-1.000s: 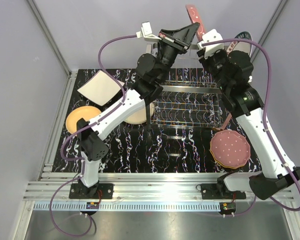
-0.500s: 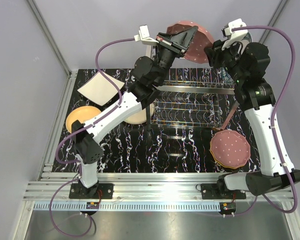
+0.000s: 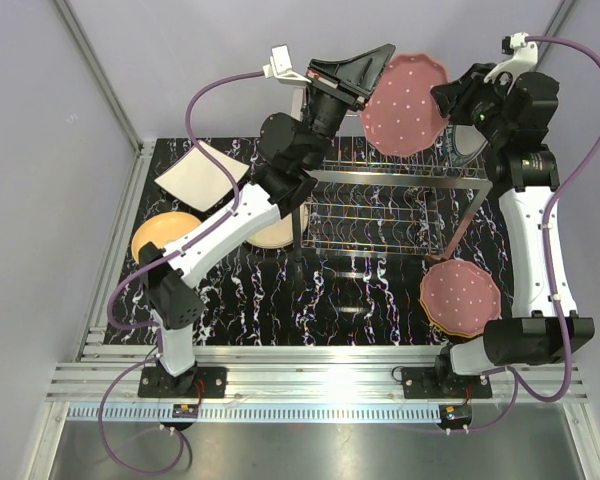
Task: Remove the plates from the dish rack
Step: Pass the plate from the left arm to the right
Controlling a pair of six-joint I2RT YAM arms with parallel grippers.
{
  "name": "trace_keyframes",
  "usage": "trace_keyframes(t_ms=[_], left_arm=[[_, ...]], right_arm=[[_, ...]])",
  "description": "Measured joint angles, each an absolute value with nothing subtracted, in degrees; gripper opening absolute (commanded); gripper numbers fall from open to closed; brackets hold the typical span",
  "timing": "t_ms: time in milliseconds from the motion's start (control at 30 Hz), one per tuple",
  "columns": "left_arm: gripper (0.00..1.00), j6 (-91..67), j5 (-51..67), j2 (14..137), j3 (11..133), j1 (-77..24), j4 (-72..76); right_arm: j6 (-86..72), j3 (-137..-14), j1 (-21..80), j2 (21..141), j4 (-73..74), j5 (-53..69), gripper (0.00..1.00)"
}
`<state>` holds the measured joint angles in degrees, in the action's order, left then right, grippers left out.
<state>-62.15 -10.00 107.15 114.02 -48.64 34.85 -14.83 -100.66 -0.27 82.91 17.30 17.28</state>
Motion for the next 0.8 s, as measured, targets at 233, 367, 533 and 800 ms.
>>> trace_keyframes(t_ms=[233, 367, 533, 800], left_arm=[[0.33, -61.9, -8.7, 105.4, 112.3, -47.7, 35.4], [0.55, -60.5, -6.9, 103.8, 111.1, -46.8, 35.4], [0.73, -56.2, -3.2, 98.7, 108.1, -45.2, 32.2], [0.84, -48.1, 2.5, 84.9, 96.9, -41.8, 27.9]], right_arm=[[-21.8, -100.7, -2.2, 83.1, 15.7, 22.6, 0.00], [-27.4, -101.5, -4.6, 84.2, 14.4, 25.7, 0.00], [-33.8, -104.0, -6.0, 85.9, 13.1, 29.7, 0.00], [-39.7, -106.1, -6.9, 86.1, 12.0, 33.0, 0.00]])
